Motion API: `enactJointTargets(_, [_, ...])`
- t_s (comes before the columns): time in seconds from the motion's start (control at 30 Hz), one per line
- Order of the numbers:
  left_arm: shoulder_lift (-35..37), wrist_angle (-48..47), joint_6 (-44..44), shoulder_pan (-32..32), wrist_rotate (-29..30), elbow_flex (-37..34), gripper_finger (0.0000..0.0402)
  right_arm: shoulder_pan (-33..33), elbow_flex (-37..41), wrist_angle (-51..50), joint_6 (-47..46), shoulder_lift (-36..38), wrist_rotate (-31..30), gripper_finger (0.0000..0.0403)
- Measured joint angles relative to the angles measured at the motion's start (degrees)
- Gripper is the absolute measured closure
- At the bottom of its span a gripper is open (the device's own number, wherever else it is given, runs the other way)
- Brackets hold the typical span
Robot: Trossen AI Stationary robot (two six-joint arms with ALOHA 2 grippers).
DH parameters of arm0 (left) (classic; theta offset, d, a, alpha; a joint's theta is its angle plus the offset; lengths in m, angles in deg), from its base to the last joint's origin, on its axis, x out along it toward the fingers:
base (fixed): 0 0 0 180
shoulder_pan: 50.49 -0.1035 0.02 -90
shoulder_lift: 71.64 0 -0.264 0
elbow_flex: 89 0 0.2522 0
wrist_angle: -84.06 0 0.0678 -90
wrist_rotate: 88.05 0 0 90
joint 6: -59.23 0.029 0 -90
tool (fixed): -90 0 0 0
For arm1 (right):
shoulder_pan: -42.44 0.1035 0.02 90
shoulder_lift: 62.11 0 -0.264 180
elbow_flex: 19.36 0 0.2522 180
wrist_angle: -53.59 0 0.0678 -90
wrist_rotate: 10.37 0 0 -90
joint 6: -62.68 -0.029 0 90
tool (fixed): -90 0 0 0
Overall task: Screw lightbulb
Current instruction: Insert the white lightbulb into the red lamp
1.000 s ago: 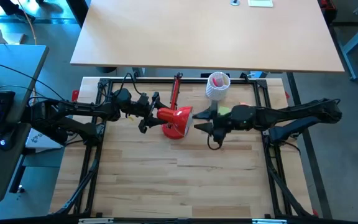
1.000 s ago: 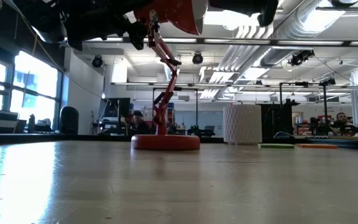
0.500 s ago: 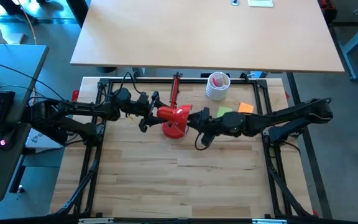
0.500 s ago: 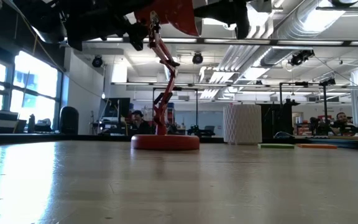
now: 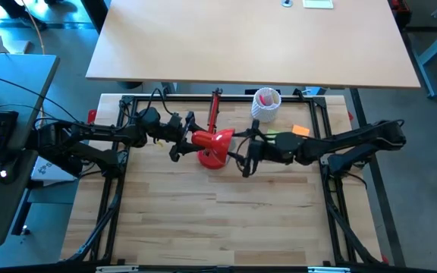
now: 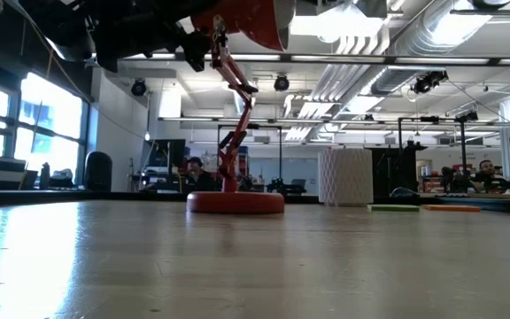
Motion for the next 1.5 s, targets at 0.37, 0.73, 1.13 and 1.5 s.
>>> enactJointTargets(0.37, [0.02, 0.22, 0.10, 0.07, -0.15, 0.09, 0.0150, 1.63, -0.13, -12.01, 17.62, 9.26, -0.79, 0.0165])
enactJointTargets(0.73, [0.02, 0.25, -0.22, 0.02, -0.08, 0.07, 0.0150, 2.56, 0.02, -12.90, 64.06, 4.56, -5.92, 0.0165])
enactJointTargets(1.13, [0.07, 0.23, -0.26, -0.07, -0.13, -0.06, 0.0150, 2.12, 0.02, -8.84, 58.19, 1.21, -6.07, 0.0164])
enactJointTargets(1.5, [-0.07, 0.42, -0.12, 0.09, 0.52, 0.07, 0.0150, 1.69, -0.05, -4.80, 6.16, 0.97, -1.17, 0.0165])
